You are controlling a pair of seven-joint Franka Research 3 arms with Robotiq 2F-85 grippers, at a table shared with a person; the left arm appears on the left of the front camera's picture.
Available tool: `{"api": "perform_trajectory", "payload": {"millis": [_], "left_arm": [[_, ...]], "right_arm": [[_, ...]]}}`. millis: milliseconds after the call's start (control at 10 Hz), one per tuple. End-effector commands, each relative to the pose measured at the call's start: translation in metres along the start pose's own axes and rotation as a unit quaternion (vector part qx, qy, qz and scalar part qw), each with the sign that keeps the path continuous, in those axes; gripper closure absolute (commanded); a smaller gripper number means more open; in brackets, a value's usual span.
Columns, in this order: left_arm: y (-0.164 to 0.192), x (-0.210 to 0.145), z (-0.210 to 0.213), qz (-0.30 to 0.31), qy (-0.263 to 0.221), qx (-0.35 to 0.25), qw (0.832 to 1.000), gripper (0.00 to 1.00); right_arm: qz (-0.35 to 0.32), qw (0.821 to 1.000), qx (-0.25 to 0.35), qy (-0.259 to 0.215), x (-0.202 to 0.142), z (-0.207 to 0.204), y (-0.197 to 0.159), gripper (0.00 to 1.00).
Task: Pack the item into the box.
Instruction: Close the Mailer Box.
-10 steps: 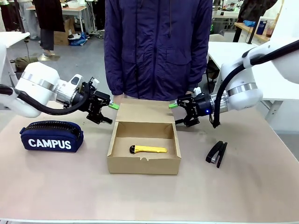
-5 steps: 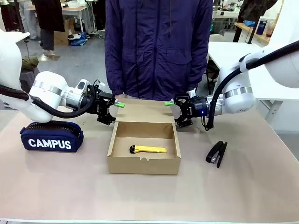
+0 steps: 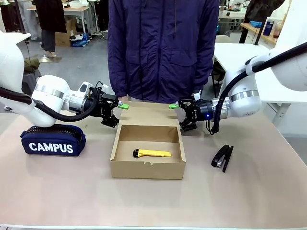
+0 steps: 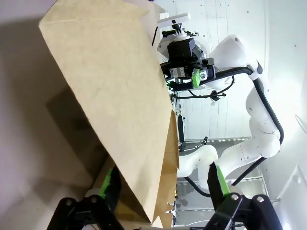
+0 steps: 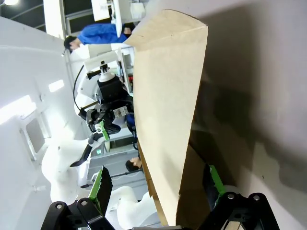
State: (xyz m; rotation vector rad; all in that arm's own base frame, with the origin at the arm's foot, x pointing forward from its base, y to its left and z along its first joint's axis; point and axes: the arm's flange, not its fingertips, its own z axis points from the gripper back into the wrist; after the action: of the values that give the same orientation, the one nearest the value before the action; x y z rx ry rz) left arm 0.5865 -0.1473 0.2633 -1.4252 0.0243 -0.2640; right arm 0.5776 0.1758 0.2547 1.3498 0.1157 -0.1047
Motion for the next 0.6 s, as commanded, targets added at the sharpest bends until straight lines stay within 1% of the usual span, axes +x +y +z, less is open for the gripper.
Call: {"api": "perform_trajectory", "payload": {"millis": [0,300,400,500], "left_arm": [[0.0024,0.0033,0.0017,-0.009,-0.006,-0.013,1.000,0.25],[0.0021,0.0024,0.0027,-0.019,-0.005,-0.010,1.000,0.54],[0.0030,0.0023,0.0028,-0.022,0.003,-0.009,1.000,0.65],[0.0036,0.0024,0.0027,-0.019,0.006,-0.005,1.000,0.65]], "right_arm": [[-0.003,1.000,0.010,-0.005,0.0045,-0.0021,0.0018,0.09],[-0.001,1.000,0.010,-0.006,0.0029,-0.0019,0.0019,0.40],[0.008,1.000,0.009,-0.008,0.0026,-0.0017,0.0018,0.38],[0.008,1.000,0.009,-0.009,0.0022,-0.0021,0.0014,0.38]]}}
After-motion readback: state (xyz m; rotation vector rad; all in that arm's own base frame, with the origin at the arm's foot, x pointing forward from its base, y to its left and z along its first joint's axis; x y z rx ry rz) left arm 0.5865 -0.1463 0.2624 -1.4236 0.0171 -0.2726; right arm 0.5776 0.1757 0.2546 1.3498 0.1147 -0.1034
